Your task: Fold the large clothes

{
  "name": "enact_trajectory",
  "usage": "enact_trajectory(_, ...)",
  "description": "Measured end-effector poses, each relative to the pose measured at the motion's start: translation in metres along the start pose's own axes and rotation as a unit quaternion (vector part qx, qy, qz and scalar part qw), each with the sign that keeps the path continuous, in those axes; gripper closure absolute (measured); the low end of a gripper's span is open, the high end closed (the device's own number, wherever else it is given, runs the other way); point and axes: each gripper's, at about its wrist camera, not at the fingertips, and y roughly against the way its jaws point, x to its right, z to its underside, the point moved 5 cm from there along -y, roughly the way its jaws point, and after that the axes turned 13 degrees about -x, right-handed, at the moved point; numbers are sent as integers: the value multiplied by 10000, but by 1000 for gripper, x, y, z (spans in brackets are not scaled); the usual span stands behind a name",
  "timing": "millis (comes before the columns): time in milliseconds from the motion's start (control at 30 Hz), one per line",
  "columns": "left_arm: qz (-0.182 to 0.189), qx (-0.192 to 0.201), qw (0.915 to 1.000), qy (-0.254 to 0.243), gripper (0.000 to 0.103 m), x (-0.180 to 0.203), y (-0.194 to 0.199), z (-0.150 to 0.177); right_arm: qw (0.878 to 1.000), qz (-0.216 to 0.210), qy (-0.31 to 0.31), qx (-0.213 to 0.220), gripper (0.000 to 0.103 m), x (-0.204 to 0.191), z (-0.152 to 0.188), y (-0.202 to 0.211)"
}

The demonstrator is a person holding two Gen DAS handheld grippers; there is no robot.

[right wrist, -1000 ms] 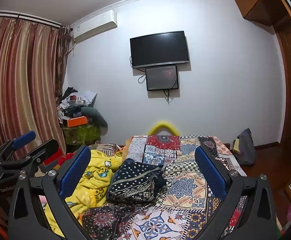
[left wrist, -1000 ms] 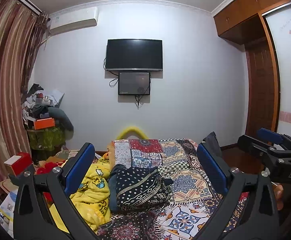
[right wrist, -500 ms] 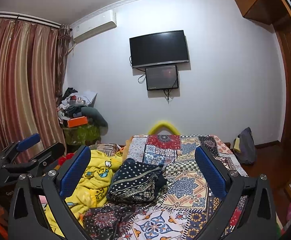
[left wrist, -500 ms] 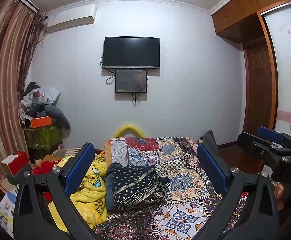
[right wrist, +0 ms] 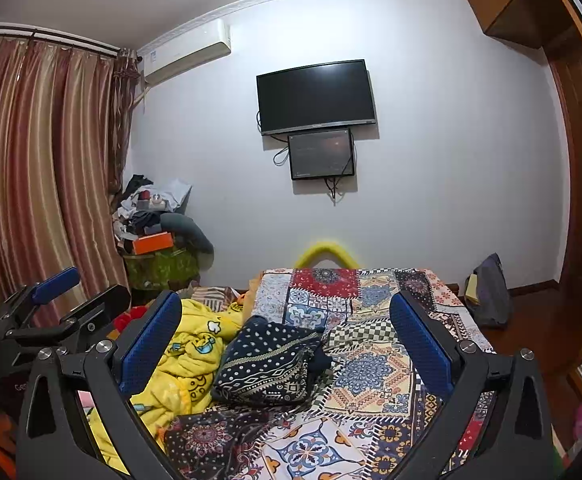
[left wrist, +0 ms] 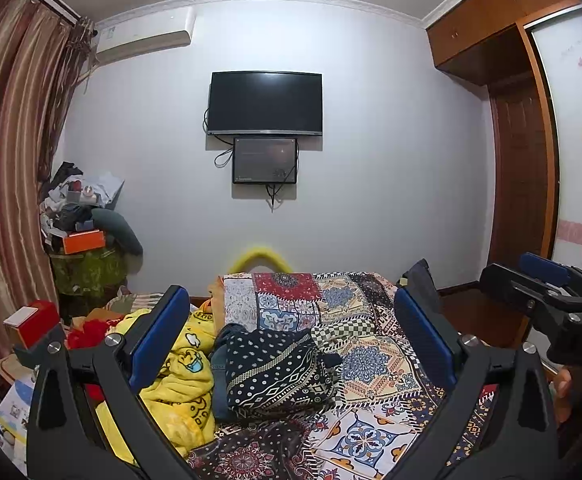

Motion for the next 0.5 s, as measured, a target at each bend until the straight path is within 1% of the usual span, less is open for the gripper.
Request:
enact_trajectory(233,80,-44,9999,65,0,-3,-2,1,10000,13,-57,28,0,3,-2,1)
enact_trajectory(500,54,-80,9999,77,0,-2,-4,2,9999,64,-88,41,0,5,-2,0)
